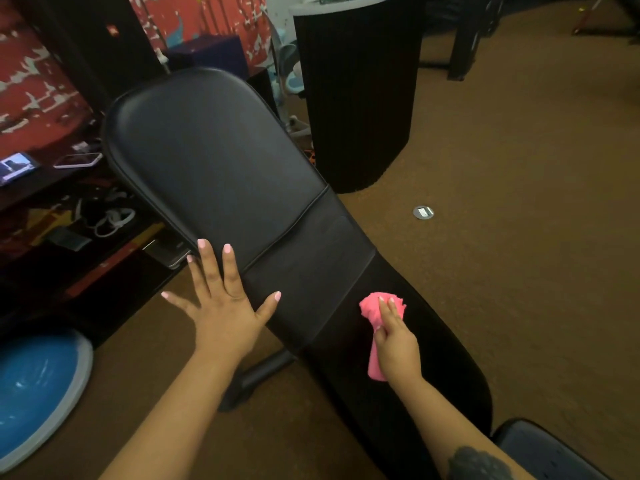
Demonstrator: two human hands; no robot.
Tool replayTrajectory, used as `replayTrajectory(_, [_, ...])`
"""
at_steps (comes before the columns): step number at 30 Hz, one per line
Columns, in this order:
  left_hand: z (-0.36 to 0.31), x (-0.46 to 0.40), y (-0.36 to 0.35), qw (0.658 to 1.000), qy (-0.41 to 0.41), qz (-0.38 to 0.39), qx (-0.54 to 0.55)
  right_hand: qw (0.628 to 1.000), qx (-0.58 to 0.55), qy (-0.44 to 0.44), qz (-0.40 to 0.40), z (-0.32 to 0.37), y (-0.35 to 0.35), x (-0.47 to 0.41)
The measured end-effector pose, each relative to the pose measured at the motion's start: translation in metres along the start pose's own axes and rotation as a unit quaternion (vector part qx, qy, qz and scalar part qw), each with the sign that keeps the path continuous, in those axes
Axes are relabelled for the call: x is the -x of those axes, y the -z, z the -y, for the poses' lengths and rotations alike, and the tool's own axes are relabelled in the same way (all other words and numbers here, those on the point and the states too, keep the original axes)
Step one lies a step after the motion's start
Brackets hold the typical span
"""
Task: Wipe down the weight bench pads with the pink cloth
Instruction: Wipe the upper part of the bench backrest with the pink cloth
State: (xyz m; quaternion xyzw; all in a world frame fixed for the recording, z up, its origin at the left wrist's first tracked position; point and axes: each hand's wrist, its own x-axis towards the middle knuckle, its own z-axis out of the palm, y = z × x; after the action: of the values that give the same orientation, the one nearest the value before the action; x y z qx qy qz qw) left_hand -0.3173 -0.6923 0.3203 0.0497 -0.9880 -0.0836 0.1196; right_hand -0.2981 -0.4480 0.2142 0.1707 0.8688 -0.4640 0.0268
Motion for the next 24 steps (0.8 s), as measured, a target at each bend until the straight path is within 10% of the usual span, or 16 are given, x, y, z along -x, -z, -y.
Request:
replayTrajectory(11, [0.002, 0.0, -0.004, 1.0, -0.015, -0.026, 0.002, 0.996, 0.027, 0.089, 0.016, 0.013, 0.0, 0.003])
replayTrajectory(24, [0.003, 0.0, -0.003, 0.999, -0.023, -0.021, -0.007, 1.0, -0.012, -0.009, -0.02, 0.038, 0.009, -0.033])
